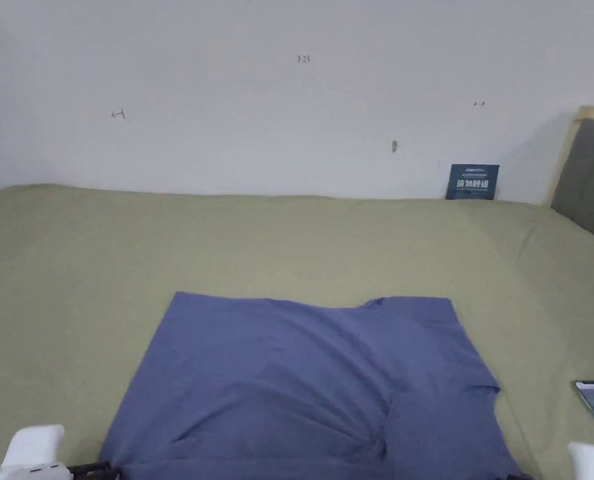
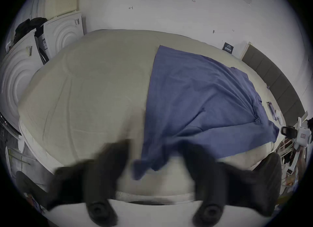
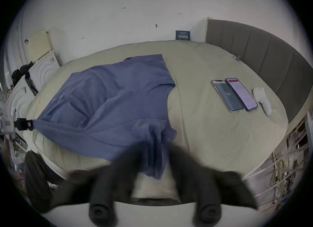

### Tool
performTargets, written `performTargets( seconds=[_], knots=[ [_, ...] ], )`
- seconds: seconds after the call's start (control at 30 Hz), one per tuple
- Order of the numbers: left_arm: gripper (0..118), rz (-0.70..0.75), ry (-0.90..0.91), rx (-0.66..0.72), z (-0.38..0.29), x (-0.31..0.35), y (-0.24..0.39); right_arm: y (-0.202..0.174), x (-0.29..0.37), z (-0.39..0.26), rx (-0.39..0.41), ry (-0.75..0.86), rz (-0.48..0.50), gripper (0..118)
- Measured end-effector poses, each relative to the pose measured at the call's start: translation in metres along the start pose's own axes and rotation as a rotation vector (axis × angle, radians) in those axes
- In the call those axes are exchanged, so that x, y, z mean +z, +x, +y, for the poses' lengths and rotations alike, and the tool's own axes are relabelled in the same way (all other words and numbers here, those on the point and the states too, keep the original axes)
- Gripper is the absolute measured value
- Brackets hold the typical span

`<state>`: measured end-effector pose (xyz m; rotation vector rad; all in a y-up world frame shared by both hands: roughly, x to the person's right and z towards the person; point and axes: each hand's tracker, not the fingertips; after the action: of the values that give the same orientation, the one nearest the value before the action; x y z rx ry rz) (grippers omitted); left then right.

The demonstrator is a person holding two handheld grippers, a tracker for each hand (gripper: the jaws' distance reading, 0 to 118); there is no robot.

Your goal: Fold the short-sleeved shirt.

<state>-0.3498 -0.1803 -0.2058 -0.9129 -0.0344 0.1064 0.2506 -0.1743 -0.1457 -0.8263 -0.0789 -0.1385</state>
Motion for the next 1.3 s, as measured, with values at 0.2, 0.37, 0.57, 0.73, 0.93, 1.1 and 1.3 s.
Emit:
performTargets(
  seconds=[0.2, 0.37, 0.57, 0.73, 0.93, 1.1, 1.3],
  knots=[
    [100, 0.024, 0.045, 0.02, 0.006, 0.023, -0.012, 0.003, 0.01, 0.005, 0.012, 0.031, -0.016, 94],
    [0, 0.03, 0.067, 0.025, 0.01, 0.031, -0.021, -0.002, 0.019, 0.004, 0.032, 0.076, -0.042, 0],
    [0, 0.008, 0.035, -0.022, 0.014, 0.027, -0.016, -0.01, 0.019, 0.002, 0.046, 0.053, -0.014, 0],
    [109, 0.007, -0.032, -0.012, 0.013, 0.009, -0.017, -0.009, 0.016, 0.004, 0.045, 0.044, -0.001, 0],
    [102, -0.003, -0.121, -0.057, 0.003, -0.015, -0.011, -0.009, 0.009, 0.001, 0.054, 0.026, 0.002, 0],
    [3, 0.015, -0.099, -0.062, 0.006, -0.017, -0.006, -0.011, 0.007, -0.001, 0.065, 0.001, 0.007, 0],
    [3, 0.01, -0.093, -0.069, 0.004, -0.011, 0.002, -0.011, -0.002, -0.001, 0.077, -0.017, 0.016, 117]
  ],
)
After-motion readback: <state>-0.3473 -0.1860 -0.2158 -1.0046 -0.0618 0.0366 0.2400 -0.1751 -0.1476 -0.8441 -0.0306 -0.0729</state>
